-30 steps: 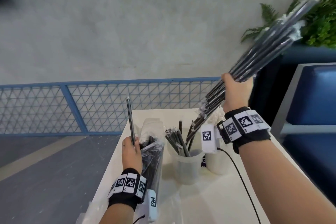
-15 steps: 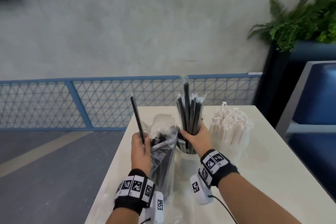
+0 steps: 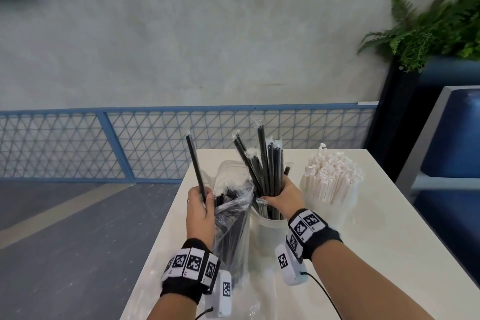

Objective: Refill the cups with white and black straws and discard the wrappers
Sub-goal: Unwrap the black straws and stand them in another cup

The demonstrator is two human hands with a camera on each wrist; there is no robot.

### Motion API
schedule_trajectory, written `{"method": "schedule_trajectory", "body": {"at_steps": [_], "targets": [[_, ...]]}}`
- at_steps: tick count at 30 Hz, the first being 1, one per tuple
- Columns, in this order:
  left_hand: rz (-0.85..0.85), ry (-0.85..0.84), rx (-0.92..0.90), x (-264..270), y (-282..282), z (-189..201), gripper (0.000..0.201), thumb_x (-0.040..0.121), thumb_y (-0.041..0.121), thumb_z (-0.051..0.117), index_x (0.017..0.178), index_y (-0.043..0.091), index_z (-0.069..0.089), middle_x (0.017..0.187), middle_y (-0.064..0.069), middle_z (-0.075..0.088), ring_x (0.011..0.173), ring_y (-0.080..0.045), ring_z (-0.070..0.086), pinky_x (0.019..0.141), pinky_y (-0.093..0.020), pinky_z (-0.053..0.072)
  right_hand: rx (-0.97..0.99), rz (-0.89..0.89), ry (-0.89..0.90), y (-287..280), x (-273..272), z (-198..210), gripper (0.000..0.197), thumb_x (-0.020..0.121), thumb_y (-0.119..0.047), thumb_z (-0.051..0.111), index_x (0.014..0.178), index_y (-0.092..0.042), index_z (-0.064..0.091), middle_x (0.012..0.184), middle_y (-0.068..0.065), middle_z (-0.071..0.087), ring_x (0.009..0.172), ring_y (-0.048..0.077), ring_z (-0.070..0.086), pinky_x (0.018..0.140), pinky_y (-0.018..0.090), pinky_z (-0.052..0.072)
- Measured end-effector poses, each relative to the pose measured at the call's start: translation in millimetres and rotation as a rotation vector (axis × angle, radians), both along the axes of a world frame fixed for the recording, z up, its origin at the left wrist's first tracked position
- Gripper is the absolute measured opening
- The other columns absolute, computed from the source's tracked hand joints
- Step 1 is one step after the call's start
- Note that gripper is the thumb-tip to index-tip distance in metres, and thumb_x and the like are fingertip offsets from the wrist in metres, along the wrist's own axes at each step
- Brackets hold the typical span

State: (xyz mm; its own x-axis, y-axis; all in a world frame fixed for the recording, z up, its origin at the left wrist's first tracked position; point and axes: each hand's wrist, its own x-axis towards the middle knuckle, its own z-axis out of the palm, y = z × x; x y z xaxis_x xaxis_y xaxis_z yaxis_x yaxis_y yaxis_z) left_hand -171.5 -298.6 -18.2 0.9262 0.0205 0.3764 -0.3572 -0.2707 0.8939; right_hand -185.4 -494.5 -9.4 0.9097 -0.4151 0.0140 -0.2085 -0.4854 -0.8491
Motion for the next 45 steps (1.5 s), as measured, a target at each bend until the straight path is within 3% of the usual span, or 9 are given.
{"method": "schedule_trajectory", "body": {"at_steps": [6,9,15,20,25,31,36,40,45], "targets": [[0.000,-0.002,-0.006,0.5,2.8,-2.5,0.006,0.095,0.011,0.043,0.101,0.014,0.045,0.097,-0.009,0.055,0.092,-0.025,0.053,0.076,-0.025,0.037,0.065,-0.038,-0.361,9.6,-12.8,21.5,0.084,0.063,-0.018,0.084,0.131,-0.023,0.035,0.124,-0.003,0.038,0.110,0.008,0.041,0.094,0.021,0.034],[0.013,0.003,0.007,2.1,3.2,-3.5,0.006,0.095,0.012,0.044,0.101,0.014,0.044,0.100,-0.011,0.056,0.095,-0.026,0.053,0.080,-0.028,0.037,-0.156,0.031,-0.500,20.5,-13.1,29.5,0.066,0.075,-0.025,0.075,0.131,-0.027,0.041,0.130,-0.002,0.040,0.114,0.013,0.045,0.098,0.027,0.039],[0.007,0.005,0.011,-0.3,3.3,-2.6,0.006,0.095,0.012,0.044,0.100,0.015,0.044,0.099,-0.012,0.056,0.094,-0.026,0.054,0.079,-0.029,0.038,-0.309,0.035,-0.250,14.5,-1.2,22.6,0.027,0.091,-0.016,0.053,0.116,-0.009,0.055,0.116,0.011,0.054,0.109,0.029,0.050,0.092,0.037,0.043],[0.009,0.008,0.006,-2.1,4.0,-0.7,0.006,0.095,0.011,0.044,0.101,0.013,0.044,0.099,-0.010,0.055,0.094,-0.024,0.052,0.079,-0.024,0.037,-0.479,0.026,0.075,21.6,-6.8,50.9,0.049,0.078,-0.032,0.064,0.123,-0.022,0.047,0.130,0.007,0.039,0.120,0.032,0.043,0.106,0.048,0.029],[0.007,0.003,0.007,-0.5,5.9,-0.9,0.006,0.095,0.012,0.044,0.101,0.014,0.044,0.100,-0.009,0.055,0.096,-0.023,0.052,0.081,-0.026,0.037,-0.471,0.030,-0.064,35.3,3.5,95.8,0.051,0.080,-0.046,0.062,0.125,-0.029,0.047,0.138,0.003,0.039,0.128,0.029,0.037,0.110,0.054,0.017],[-0.001,0.004,-0.002,2.0,6.5,-4.5,0.005,0.095,0.012,0.044,0.098,0.016,0.045,0.093,-0.001,0.053,0.093,-0.021,0.052,0.075,-0.012,0.038,-0.524,0.431,0.114,52.1,58.0,118.6,0.041,0.095,-0.035,0.045,0.129,-0.014,0.045,0.135,0.008,0.051,0.123,0.026,0.048,0.104,0.039,0.036],[-0.013,0.001,0.024,4.1,9.1,-5.1,0.009,0.095,0.013,0.044,0.095,0.022,0.044,0.090,0.003,0.052,0.090,-0.016,0.052,0.074,-0.007,0.038,-0.641,0.652,0.450,50.1,78.6,115.0,0.047,0.097,-0.011,0.041,0.143,-0.004,0.029,0.150,0.011,0.033,0.136,0.024,0.034,0.102,0.023,0.027],[0.002,-0.006,0.030,5.7,11.7,-6.3,0.007,0.095,0.010,0.044,0.096,0.017,0.044,0.089,0.007,0.051,0.088,-0.012,0.050,0.074,-0.002,0.036,-0.696,0.669,0.429,48.2,82.7,106.9,0.039,0.091,-0.007,0.048,0.130,-0.006,0.051,0.135,0.014,0.052,0.123,0.028,0.048,0.094,0.029,0.038],[-0.001,-0.002,0.010,6.9,11.9,-5.0,0.023,0.095,0.011,0.044,0.090,0.033,0.041,0.091,0.001,0.053,0.089,-0.012,0.052,0.074,-0.009,0.038,-0.630,0.445,0.194,34.3,68.2,118.9,0.026,0.092,-0.026,0.051,0.105,-0.005,0.059,0.098,0.013,0.061,0.096,0.027,0.059,0.074,0.029,0.040]]}}
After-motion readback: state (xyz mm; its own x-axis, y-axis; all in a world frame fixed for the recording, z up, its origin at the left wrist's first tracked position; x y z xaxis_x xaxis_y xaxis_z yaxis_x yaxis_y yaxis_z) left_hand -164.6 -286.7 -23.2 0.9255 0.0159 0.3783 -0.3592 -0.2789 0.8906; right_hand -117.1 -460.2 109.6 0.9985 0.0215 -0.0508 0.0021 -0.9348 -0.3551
